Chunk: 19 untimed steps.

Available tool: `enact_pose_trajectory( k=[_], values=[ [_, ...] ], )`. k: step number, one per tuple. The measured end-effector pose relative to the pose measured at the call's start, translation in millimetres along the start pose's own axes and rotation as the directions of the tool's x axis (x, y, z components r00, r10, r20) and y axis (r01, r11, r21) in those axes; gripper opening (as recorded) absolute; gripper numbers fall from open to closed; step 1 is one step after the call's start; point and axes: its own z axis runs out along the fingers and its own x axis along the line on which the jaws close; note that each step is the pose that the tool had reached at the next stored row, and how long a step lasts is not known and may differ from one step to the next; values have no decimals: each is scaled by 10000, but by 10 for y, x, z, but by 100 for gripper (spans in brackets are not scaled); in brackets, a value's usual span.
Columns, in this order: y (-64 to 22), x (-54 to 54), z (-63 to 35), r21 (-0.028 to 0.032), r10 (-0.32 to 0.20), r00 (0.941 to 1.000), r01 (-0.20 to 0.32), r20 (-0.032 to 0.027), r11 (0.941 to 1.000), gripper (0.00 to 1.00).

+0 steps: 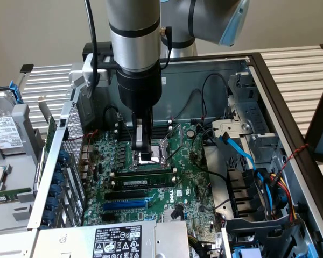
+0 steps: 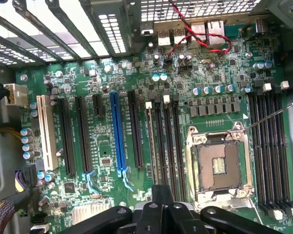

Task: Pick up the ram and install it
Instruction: 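Press down the ram until it locks into place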

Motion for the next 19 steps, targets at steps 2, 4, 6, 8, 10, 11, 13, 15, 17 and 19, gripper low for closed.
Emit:
enact_pose_trajectory(
  k=[2,4,6,8,10,11,13,15,17,19],
  values=[
    [0,0,0,22,260,9997,-260,-1,9997,11],
    [0,0,0,50,514,9987,-514,1,9987,11],
    [0,0,0,78,774,9970,-775,3,9970,11],
    [0,0,0,107,1031,9947,-1031,7,9946,11],
    [0,0,0,137,1291,9916,-1291,11,9915,11],
    [0,0,0,150,1416,9899,-1416,13,9898,11],
    [0,0,0,176,1672,9859,-1672,17,9858,11],
    [0,0,0,204,1930,9812,-1930,23,9810,11],
    [0,0,0,231,2200,9755,-2200,29,9752,11],
    [0,0,-1,254,2456,9694,-2456,34,9690,11]
  ],
)
